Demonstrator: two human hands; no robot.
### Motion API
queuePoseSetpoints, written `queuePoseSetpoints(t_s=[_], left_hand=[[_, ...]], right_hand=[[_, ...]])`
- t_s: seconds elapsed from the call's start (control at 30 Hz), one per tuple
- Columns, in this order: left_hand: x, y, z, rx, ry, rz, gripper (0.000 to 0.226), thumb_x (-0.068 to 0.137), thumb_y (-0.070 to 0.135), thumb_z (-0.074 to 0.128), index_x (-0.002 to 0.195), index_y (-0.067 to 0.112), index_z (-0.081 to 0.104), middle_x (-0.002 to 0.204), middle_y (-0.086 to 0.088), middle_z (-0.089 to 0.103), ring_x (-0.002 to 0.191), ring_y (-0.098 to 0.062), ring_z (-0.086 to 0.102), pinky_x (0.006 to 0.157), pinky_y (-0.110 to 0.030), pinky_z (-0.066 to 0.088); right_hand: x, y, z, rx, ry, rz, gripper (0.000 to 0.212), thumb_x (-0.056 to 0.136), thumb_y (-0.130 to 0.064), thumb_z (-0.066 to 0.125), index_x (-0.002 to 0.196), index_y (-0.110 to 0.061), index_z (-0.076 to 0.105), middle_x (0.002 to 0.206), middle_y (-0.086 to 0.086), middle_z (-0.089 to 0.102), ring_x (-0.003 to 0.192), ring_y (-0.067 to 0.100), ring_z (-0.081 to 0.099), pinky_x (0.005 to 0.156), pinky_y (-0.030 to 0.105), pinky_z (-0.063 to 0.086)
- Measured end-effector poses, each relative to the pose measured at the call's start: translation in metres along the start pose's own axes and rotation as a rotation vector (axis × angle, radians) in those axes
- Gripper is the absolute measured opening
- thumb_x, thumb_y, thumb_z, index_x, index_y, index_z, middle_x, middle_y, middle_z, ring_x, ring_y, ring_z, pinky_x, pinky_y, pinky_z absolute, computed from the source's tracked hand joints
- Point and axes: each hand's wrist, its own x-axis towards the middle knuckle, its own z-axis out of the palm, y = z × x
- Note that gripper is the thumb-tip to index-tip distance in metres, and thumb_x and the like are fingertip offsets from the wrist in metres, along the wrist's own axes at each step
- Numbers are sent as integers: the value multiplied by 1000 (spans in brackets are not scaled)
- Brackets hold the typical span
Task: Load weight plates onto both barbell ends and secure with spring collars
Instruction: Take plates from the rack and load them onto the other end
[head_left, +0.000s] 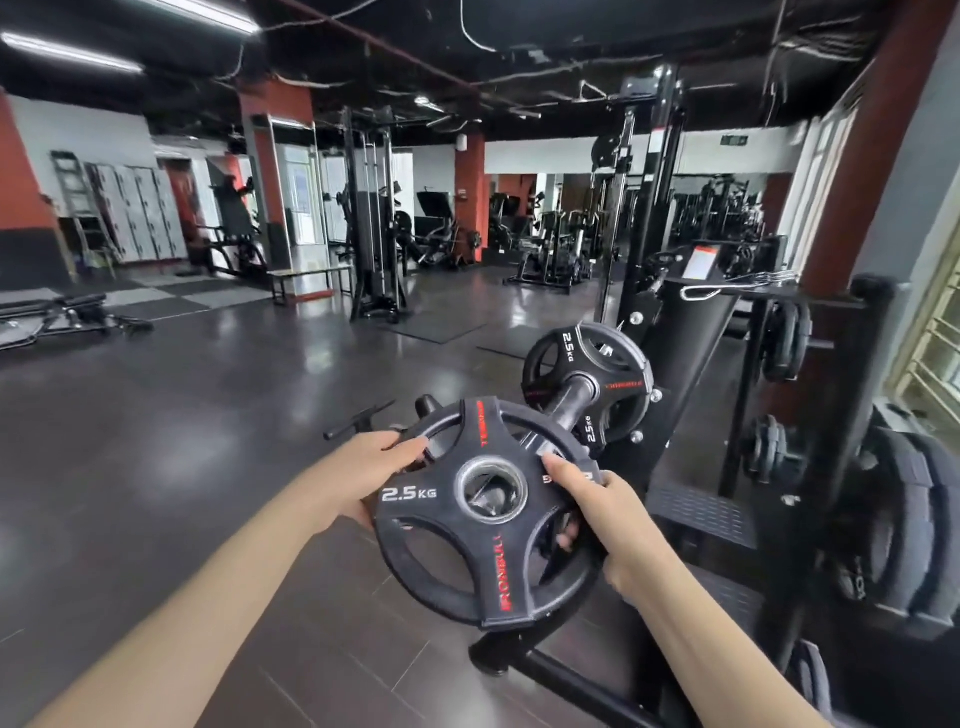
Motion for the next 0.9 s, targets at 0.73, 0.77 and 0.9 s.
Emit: queuePoseSetpoints(t_s=[0.73, 0.77, 0.9], left_hand=[[10, -58, 11, -584, -414, -33, 17, 101, 33, 48, 92, 26, 60, 83, 4, 74, 64, -13, 68, 56, -26, 55], [8, -55, 14, -577, -394, -48, 24, 101, 32, 44, 84, 26, 60, 72, 4, 69, 54, -11, 63, 52, -23, 50], [18, -60, 11, -713, -360, -64, 51, 94, 58, 45, 77, 24, 78, 87, -4, 77, 77, -23, 72, 86, -50, 47]], right_hand=[[-41, 26, -4, -467, -6, -544, 22, 88, -38, 74, 104, -38, 59, 87, -7, 77, 81, 12, 72, 84, 47, 59], [-41, 27, -5, -467, -14, -555, 22, 87, -40, 74, 103, -43, 59, 88, -6, 76, 81, 13, 73, 84, 49, 58], [-40, 33, -6, -470, -24, -610, 25, 85, -46, 71, 106, -50, 58, 97, -7, 71, 85, 19, 71, 82, 52, 59]])
